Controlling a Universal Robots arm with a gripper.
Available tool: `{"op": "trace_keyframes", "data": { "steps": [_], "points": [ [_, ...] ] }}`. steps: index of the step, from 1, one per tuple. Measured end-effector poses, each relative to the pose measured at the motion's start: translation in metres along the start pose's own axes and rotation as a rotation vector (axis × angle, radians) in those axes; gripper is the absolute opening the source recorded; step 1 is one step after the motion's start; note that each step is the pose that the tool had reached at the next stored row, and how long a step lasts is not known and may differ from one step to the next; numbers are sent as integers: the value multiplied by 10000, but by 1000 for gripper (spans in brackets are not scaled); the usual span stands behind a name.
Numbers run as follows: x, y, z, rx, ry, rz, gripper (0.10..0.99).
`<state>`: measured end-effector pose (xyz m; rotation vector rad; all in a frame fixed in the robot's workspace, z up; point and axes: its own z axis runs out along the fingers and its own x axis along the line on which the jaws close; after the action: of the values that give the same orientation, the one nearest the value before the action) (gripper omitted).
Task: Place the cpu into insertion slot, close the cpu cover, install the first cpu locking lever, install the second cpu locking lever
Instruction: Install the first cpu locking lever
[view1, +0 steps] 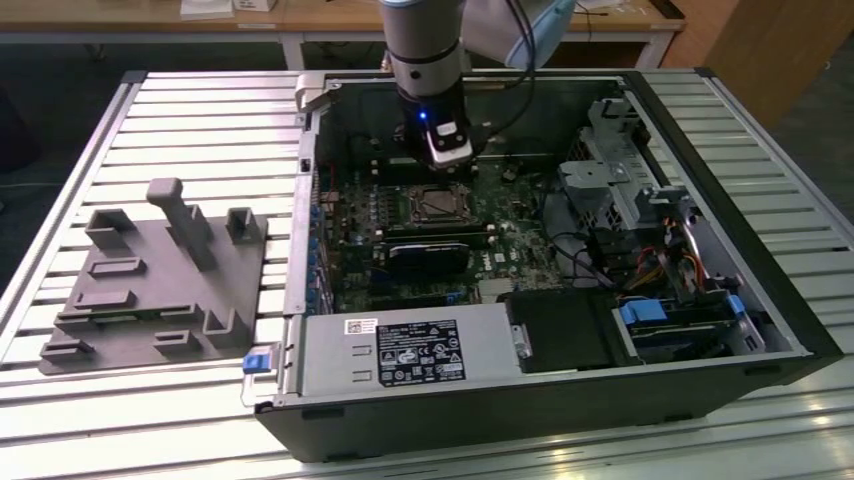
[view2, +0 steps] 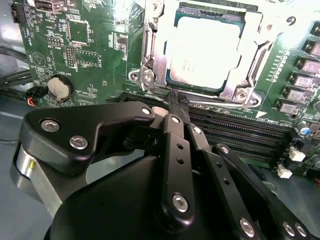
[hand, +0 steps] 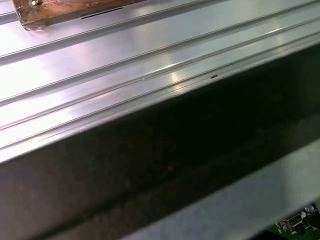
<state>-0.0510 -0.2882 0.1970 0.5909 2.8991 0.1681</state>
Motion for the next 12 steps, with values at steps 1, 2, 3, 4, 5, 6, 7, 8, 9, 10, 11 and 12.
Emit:
{"op": "trace_keyframes", "data": {
  "steps": [1,2,3,4,5,6,7,8,9,10,11,12],
  "points": [
    [-1,-3,3,2,1,-19,106],
    [-2,-7,6,5,1,-40,106],
    [-3,-10,8,7,2,-61,106],
    [-4,-14,12,8,3,-84,106],
    [-4,-17,15,8,4,-105,106],
    [-5,-20,19,7,5,-125,106],
    [-5,-21,23,4,7,-145,106],
    [-4,-22,25,4,11,-164,106],
    [-5,-22,26,2,14,-185,106],
    [-6,-22,27,1,17,-204,106],
    [-6,-22,28,-1,20,-222,106],
    [-7,-22,30,-3,23,-242,106]
  ]
}}
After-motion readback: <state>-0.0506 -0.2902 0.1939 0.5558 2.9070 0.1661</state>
